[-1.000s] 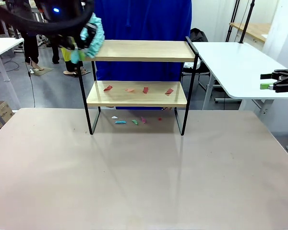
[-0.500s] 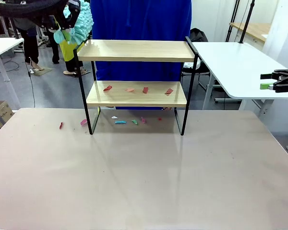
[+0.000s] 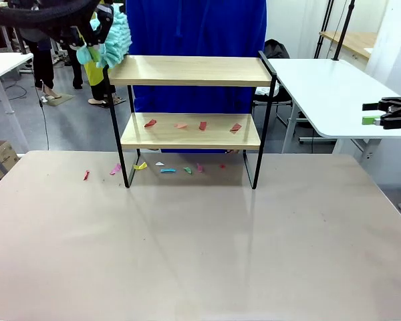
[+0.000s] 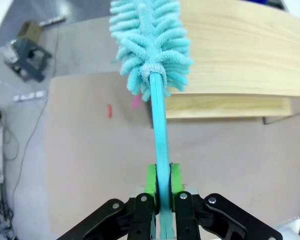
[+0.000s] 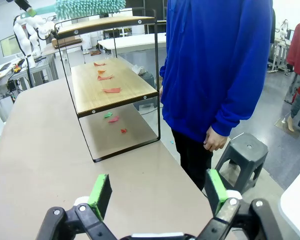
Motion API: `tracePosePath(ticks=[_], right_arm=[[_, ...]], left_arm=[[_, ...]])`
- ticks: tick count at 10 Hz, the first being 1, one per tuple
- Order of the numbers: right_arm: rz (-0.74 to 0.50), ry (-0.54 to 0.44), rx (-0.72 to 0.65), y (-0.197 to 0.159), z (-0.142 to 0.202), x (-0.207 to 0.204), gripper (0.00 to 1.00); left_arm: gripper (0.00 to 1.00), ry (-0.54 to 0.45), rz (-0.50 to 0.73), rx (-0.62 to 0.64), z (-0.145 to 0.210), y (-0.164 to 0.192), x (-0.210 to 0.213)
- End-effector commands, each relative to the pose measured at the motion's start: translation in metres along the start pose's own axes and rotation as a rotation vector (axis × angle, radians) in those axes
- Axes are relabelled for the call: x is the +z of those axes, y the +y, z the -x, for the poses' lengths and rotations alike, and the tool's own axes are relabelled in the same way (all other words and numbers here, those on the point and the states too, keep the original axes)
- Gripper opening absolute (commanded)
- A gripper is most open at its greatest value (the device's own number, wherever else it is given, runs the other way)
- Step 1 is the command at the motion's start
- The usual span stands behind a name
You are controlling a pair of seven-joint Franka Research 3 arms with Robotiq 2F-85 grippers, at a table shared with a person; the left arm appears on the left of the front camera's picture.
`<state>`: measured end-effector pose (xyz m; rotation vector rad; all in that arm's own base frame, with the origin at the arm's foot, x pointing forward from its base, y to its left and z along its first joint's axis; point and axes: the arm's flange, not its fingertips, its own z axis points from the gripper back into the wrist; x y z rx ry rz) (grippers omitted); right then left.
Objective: Clean the shelf.
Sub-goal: Clean the specific section of the Shelf indicated by the human with the Duster.
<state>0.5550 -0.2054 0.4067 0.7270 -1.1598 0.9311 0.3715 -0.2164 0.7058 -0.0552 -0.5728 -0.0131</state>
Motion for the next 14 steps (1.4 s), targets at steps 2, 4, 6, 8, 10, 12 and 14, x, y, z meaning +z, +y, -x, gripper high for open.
tracePosePath(ticks=[2, 4, 6, 8, 10, 12, 14], right_arm=[[0.014, 0.026, -0.01, 0.003, -0.007, -0.001, 1.0], [0.014, 0.026, -0.01, 0.003, -0.007, -0.001, 1.0], [0.014, 0.026, -0.01, 0.003, -0.007, -0.001, 1.0], [0.014, 0.026, -0.01, 0.003, -0.007, -0.001, 1.0], [0.014, 0.026, -0.01, 0.003, -0.007, -0.001, 1.0], [0.014, 0.026, -0.01, 0.003, -0.007, -0.001, 1.0], [0.014, 0.026, -0.01, 0.003, -0.007, -0.001, 1.0]], left_arm=[[0.13, 0.028, 0.331, -0.256, 0.012, 0.026, 0.036], [0.13, 0.02, 0.473, -0.516, 0.022, 0.04, 0.051], [0.13, 0.022, 0.485, -0.681, 0.034, 0.052, 0.064], [0.13, 0.058, 0.508, -0.802, 0.054, 0.06, 0.079], [0.13, 0.211, 0.34, -0.965, 0.084, 0.064, 0.084], [0.13, 0.34, 0.315, -1.073, 0.107, 0.061, 0.067], [0.13, 0.593, 0.222, -1.132, 0.127, 0.051, 0.022]])
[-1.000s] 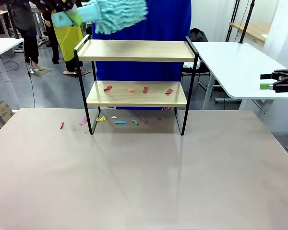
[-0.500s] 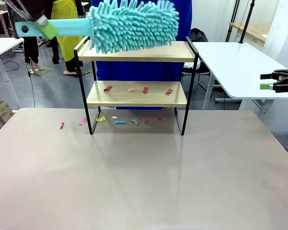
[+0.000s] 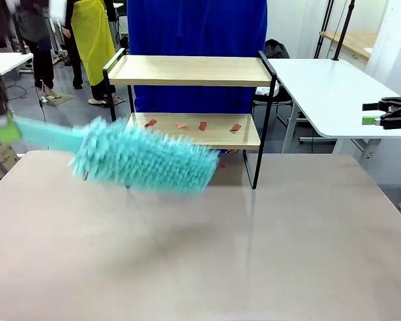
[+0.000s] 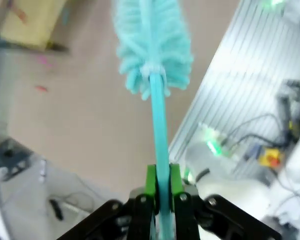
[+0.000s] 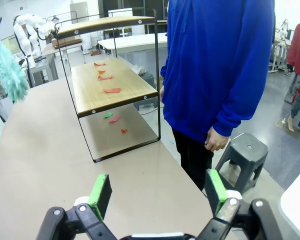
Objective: Clean the shelf.
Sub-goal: Clean the specific section of the Shelf indicated by the human with the Duster.
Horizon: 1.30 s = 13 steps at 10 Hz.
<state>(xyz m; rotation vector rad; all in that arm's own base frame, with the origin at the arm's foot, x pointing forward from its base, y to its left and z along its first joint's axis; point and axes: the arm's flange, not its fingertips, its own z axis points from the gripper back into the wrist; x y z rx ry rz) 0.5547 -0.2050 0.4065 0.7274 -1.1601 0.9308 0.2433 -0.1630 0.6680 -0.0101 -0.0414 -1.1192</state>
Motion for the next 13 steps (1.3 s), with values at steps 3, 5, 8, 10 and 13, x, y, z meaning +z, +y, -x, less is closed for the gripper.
tracePosePath(ticks=[3, 5, 8, 10, 13], right_arm=[[0.014, 0.026, -0.01, 0.002, -0.007, -0.001, 1.0], [0.014, 0.026, -0.01, 0.002, -0.007, -0.001, 1.0], [0.014, 0.026, -0.01, 0.002, -0.007, -0.001, 1.0], [0.014, 0.026, -0.01, 0.002, -0.007, -0.001, 1.0], [0.014, 0.026, -0.01, 0.002, -0.007, -0.001, 1.0]], left_arm=[[0.13, 0.283, -0.012, -0.043, -0.011, 0.037, -0.057], [0.13, 0.327, 0.023, 0.011, -0.023, 0.053, -0.086], [0.13, 0.3, 0.002, -0.01, -0.017, 0.037, -0.075], [0.13, 0.3, 0.002, -0.01, -0.017, 0.037, -0.075], [0.13, 0.3, 0.002, -0.01, -0.017, 0.037, -0.075]])
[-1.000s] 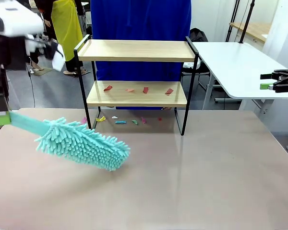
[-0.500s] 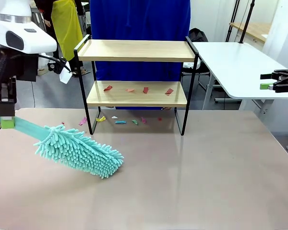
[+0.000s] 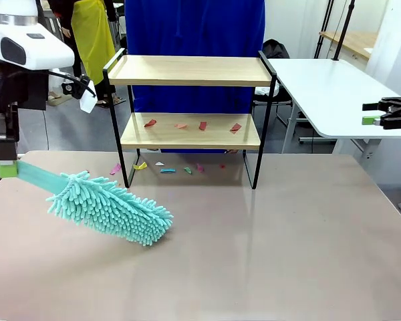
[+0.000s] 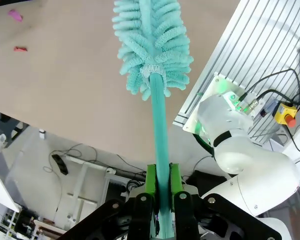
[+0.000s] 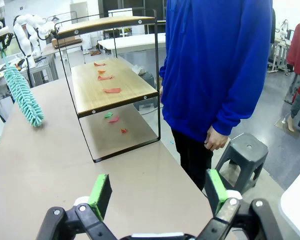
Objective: Clean the shelf.
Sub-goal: Clean the specific section of the Shelf indicated by the human with the Duster.
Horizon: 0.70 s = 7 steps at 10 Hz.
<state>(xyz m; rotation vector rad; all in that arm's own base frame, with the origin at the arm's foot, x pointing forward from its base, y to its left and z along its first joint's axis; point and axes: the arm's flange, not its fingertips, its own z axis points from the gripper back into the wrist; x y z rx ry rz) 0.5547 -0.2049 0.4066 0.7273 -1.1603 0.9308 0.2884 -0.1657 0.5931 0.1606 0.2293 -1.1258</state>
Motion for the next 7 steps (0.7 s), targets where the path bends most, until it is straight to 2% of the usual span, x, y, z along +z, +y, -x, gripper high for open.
tracePosePath(ticks=[1, 7], right_arm=[[0.014, 0.026, -0.01, 0.0024, -0.0071, -0.0009, 1.0], [0.014, 0.026, -0.01, 0.0024, -0.0071, -0.0009, 1.0]], left_arm=[[0.13, -0.003, 0.003, 0.005, 0.0024, -0.0018, 0.0008], [0.13, -0.003, 0.003, 0.005, 0.0024, -0.0018, 0.0008]])
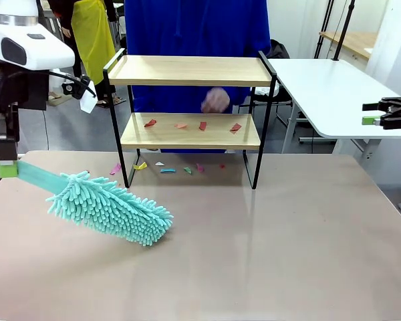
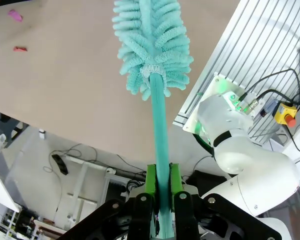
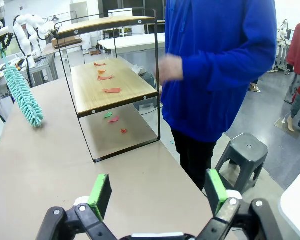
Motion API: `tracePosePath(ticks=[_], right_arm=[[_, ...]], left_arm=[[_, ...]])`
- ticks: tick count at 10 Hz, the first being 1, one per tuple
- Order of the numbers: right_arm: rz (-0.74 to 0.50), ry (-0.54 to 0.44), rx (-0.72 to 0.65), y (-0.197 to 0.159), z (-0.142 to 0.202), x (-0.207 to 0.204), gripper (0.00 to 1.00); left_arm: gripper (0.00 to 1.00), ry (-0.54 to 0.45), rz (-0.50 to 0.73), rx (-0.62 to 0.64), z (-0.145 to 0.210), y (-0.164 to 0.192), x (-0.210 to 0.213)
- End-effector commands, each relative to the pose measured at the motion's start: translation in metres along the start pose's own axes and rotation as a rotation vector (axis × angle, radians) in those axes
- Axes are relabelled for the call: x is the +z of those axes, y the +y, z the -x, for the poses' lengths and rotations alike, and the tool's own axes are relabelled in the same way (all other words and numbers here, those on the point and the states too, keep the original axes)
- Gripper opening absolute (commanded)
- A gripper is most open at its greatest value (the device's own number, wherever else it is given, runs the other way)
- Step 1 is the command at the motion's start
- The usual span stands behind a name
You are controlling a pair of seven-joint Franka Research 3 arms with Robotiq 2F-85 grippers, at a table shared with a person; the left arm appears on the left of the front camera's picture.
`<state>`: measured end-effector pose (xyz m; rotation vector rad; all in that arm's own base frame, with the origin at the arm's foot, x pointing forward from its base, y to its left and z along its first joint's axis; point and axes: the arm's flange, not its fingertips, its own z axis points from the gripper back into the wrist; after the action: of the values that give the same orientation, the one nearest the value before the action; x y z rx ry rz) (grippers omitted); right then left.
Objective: Clean the shelf.
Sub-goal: Clean the specific section of the Shelf indicated by the human with the Duster.
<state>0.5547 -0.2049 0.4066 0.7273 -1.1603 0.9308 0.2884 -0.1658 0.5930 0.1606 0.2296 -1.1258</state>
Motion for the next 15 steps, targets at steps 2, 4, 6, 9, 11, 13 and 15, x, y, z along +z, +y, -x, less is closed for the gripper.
tracePosePath(ticks=[2, 4, 6, 9, 11, 13, 15], right_arm=[[0.014, 0.026, -0.01, 0.0024, -0.0071, -0.0009, 1.0], [0.014, 0.026, -0.01, 0.0024, -0.0071, -0.0009, 1.0], [0.014, 0.026, -0.01, 0.0024, -0.0071, -0.0009, 1.0], [0.014, 0.026, -0.01, 0.0024, -0.0071, -0.0009, 1.0], [0.014, 0.026, -0.01, 0.0024, -0.0071, -0.0009, 1.0], [0.014, 0.026, -0.01, 0.0024, -0.0071, -0.0009, 1.0], [0.014, 0.026, -0.01, 0.0024, -0.0071, -0.0009, 1.0]], left_arm=[[0.13, -0.004, 0.003, 0.005, 0.0025, -0.0018, 0.0009], [0.13, -0.004, 0.003, 0.005, 0.0025, -0.0018, 0.0009], [0.13, -0.004, 0.003, 0.005, 0.0025, -0.0018, 0.0009], [0.13, -0.004, 0.003, 0.005, 0.0025, -0.0018, 0.0009], [0.13, -0.004, 0.003, 0.005, 0.0025, -0.0018, 0.0009], [0.13, -0.004, 0.003, 0.005, 0.0025, -0.0018, 0.0009], [0.13, -0.004, 0.003, 0.005, 0.0025, -0.0018, 0.0009]])
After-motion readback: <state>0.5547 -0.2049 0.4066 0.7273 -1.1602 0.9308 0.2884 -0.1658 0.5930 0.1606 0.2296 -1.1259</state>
